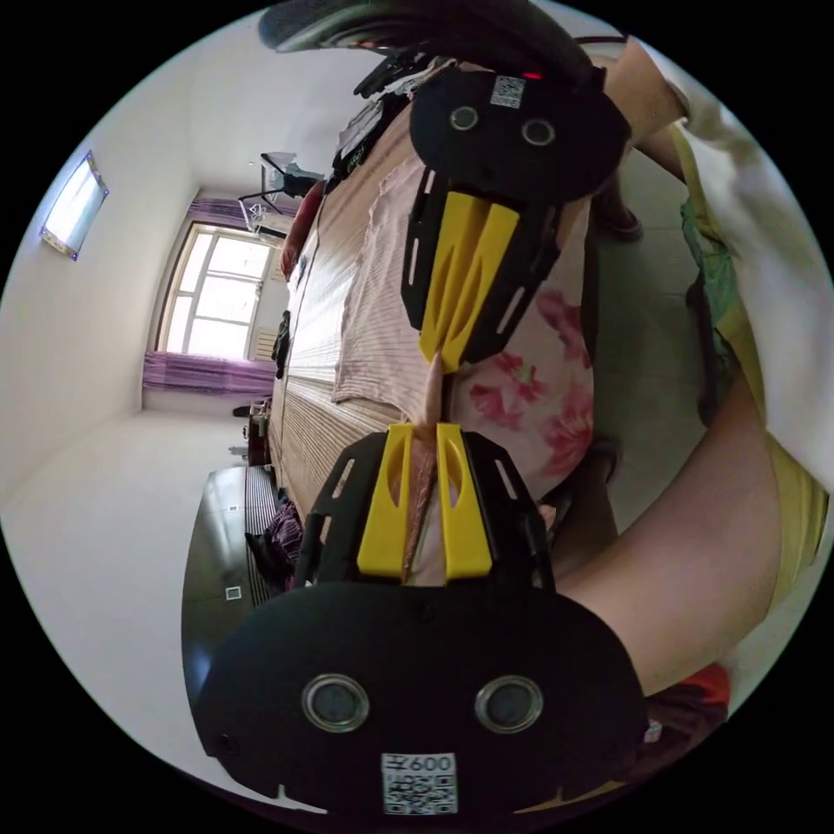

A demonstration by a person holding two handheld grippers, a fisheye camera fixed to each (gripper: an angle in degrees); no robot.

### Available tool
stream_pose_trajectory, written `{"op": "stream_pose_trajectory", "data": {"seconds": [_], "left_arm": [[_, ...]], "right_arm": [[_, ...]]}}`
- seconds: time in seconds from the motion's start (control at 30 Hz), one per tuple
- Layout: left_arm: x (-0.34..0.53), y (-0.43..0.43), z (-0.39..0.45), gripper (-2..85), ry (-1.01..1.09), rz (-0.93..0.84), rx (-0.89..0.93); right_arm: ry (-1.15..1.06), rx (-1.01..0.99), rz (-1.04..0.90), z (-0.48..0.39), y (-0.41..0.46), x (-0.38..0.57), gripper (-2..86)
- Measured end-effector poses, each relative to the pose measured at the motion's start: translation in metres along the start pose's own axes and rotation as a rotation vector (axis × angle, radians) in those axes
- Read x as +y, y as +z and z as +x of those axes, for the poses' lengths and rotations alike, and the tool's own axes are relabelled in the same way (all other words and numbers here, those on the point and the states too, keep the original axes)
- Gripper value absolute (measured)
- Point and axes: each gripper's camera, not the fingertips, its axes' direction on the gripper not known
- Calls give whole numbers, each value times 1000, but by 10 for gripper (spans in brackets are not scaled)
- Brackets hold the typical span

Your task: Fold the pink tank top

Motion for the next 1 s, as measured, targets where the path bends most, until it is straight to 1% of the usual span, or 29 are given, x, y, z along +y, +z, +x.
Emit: {"op": "stream_pose_trajectory", "data": {"seconds": [0.1, 0.23, 0.4, 0.5, 0.57, 0.63, 0.7, 0.77, 0.83, 1.0], "left_arm": [[17, 14, 12, 48, -11, -13, 3], [35, 25, 27, 82, -45, -6, -86], [42, 43, 36, 88, -48, 22, -129], [46, 66, 43, 73, -4, 10, -124], [52, 84, 46, 41, 21, 16, -119], [58, 91, 47, 26, 4, 37, -161], [62, 95, 45, 19, -11, 41, -193], [65, 96, 40, 14, -43, 43, -219], [66, 98, 38, 12, -53, 50, -225], [60, 110, 39, 10, -64, 45, -253]], "right_arm": [[27, -16, 3, 13, 4, 32, -8], [26, -11, 0, 23, 14, 69, -9], [7, -6, -21, 31, 30, 105, -9], [17, -6, -15, 39, 38, 123, -9], [10, -1, -7, 45, 45, 136, -9], [12, 4, -8, 49, 52, 145, -9], [1, 41, -25, 51, 61, 153, -9], [-45, 134, -76, 48, 76, 163, -9], [-70, 186, -104, 49, 85, 172, -8], [-55, 265, -193, 67, 101, 196, -8]]}}
